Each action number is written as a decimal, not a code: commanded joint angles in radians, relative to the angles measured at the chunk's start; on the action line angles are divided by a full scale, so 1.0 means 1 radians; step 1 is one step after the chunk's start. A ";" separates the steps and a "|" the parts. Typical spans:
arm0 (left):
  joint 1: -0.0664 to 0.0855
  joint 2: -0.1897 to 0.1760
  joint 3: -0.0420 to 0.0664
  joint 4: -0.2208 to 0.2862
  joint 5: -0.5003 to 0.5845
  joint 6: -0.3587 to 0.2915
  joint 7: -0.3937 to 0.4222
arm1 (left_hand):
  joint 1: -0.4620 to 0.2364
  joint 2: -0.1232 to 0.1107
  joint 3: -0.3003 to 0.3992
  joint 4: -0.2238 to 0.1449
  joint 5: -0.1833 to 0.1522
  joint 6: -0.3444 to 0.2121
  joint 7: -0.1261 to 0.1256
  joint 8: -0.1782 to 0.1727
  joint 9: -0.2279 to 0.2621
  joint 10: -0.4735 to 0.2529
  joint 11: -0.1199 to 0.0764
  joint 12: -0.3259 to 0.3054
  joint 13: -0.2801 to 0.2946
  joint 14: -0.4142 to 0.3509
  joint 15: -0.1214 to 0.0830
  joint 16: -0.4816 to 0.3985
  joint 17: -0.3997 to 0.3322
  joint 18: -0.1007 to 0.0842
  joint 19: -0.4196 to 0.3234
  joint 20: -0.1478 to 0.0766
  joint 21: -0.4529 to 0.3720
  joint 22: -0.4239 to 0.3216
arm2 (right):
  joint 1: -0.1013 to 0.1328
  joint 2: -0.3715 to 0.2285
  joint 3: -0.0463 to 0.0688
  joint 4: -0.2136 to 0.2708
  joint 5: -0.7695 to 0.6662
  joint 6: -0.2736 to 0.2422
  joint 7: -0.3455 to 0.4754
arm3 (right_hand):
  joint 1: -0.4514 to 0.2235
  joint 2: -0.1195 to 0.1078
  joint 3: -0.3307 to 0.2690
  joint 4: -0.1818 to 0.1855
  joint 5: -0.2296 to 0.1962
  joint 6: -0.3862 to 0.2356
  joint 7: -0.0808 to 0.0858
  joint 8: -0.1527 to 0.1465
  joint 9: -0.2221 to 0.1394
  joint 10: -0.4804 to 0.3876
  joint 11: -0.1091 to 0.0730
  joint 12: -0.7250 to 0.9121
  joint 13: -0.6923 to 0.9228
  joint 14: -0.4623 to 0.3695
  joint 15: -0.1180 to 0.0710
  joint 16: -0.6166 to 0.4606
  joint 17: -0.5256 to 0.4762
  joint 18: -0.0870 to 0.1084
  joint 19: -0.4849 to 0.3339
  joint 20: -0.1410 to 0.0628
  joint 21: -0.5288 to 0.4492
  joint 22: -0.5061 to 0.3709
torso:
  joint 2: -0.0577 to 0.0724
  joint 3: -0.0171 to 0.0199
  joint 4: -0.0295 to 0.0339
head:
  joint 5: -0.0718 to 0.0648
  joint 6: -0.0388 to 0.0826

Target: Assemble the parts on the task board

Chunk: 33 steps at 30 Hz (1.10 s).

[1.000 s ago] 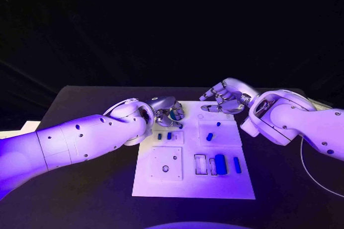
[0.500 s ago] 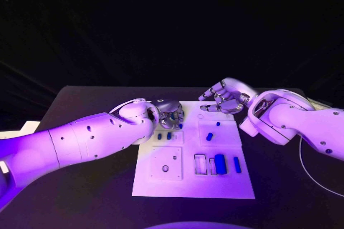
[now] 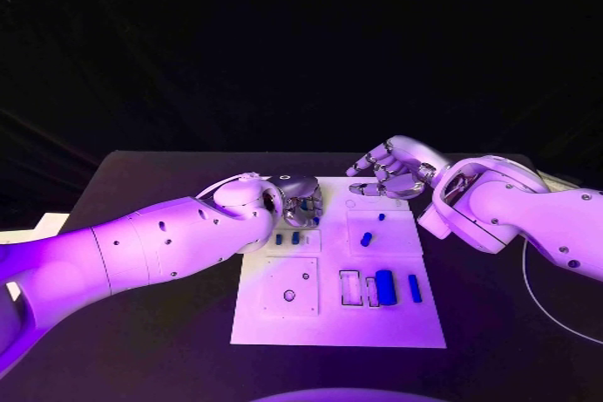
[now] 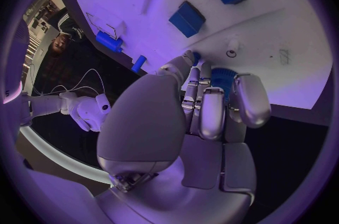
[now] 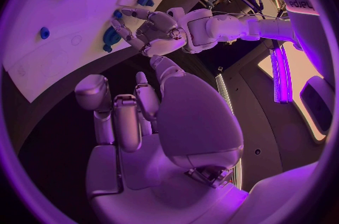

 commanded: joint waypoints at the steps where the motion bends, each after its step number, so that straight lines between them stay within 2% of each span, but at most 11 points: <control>1: 0.000 0.005 0.000 -0.001 -0.010 0.030 -0.010 | -0.002 0.002 0.006 -0.001 -0.003 0.010 -0.003 -0.004 -0.002 0.009 -0.003 -0.007 -0.002 0.032 -0.009 0.004 -0.002 -0.010 0.010 -0.003 0.004 0.002 | 0.000 0.002 0.000 0.001 -0.004 0.013 0.009 | -0.005 0.001 0.004 0.000 0.006 0.004 0.001 -0.001 -0.001 -0.007 -0.001 -0.003 -0.001 0.065 -0.006 -0.004 0.099 0.011 -0.008 -0.001 -0.004 0.000 | 0.000 -0.0002 -0.0003 | 0.000 0.000; 7: -0.001 0.009 0.000 -0.005 -0.010 0.064 -0.026 | 0.009 0.012 0.040 -0.016 -0.004 0.042 -0.004 -0.005 -0.006 0.041 -0.007 -0.016 -0.010 0.034 -0.013 0.005 -0.009 -0.013 0.013 -0.006 0.020 0.016 | 0.000 0.002 0.000 0.001 -0.004 0.013 0.009 | -0.005 0.001 0.004 0.000 0.006 0.004 0.001 -0.001 -0.001 -0.007 -0.001 -0.003 -0.001 0.065 -0.006 -0.004 0.099 0.011 -0.008 -0.001 -0.004 0.000 | 0.000 0.0004 0.0001 | 0.000 -0.002; 13: -0.001 0.015 0.000 -0.011 -0.010 0.070 -0.023 | 0.027 0.024 0.081 -0.042 -0.006 0.080 -0.006 0.000 -0.007 0.085 -0.015 -0.022 -0.010 0.034 -0.019 0.005 -0.016 -0.016 0.018 -0.012 0.041 0.033 | 0.000 0.002 0.000 0.002 -0.004 0.014 0.009 | -0.005 0.001 0.004 0.000 0.006 0.004 0.001 -0.001 -0.001 -0.007 -0.001 -0.003 -0.001 0.065 -0.006 -0.004 0.099 0.011 -0.008 -0.001 -0.004 0.000 | 0.000 0.0004 0.0001 | -0.001 -0.002; 24: -0.005 0.017 0.000 -0.021 -0.009 0.023 -0.016 | 0.009 0.027 0.123 -0.076 -0.008 0.124 -0.011 -0.002 -0.010 0.136 -0.024 -0.043 -0.008 0.032 -0.026 -0.001 -0.040 -0.024 0.027 -0.019 0.080 0.065 | 0.000 0.003 0.000 0.002 -0.004 0.014 0.010 | -0.005 0.001 0.005 0.000 0.006 0.004 0.001 0.000 -0.001 -0.006 -0.001 -0.001 0.000 0.066 -0.006 -0.003 0.100 0.011 -0.008 -0.001 -0.004 0.000 | -0.001 -0.0003 0.0003 | -0.002 -0.001; 30: -0.009 0.002 0.008 -0.007 0.009 -0.007 -0.022 | 0.001 0.024 0.127 -0.082 -0.009 0.125 -0.008 -0.007 -0.012 0.138 -0.023 -0.051 -0.008 0.032 -0.026 -0.004 -0.046 -0.025 0.029 -0.020 0.084 0.068 | 0.000 0.005 0.000 0.001 -0.003 0.014 0.011 | -0.005 0.001 0.005 0.000 0.006 0.004 0.001 0.000 -0.001 -0.006 -0.001 -0.001 0.000 0.066 -0.006 -0.003 0.100 0.011 -0.008 -0.001 -0.004 0.000 | 0.000 -0.0004 0.0000 | -0.004 0.002; 33: -0.009 -0.013 0.015 0.010 0.033 -0.019 -0.028 | -0.004 0.023 0.130 -0.084 -0.009 0.125 -0.007 -0.010 -0.014 0.138 -0.021 -0.056 -0.008 0.032 -0.025 -0.004 -0.048 -0.025 0.028 -0.020 0.083 0.068 | 0.000 0.005 0.000 0.000 -0.003 0.015 0.011 | -0.005 0.001 0.005 0.000 0.006 0.004 0.001 0.000 -0.001 -0.006 -0.001 -0.001 0.000 0.066 -0.006 -0.003 0.100 0.011 -0.008 -0.001 -0.004 0.000 | 0.000 -0.0006 0.0000 | -0.006 0.002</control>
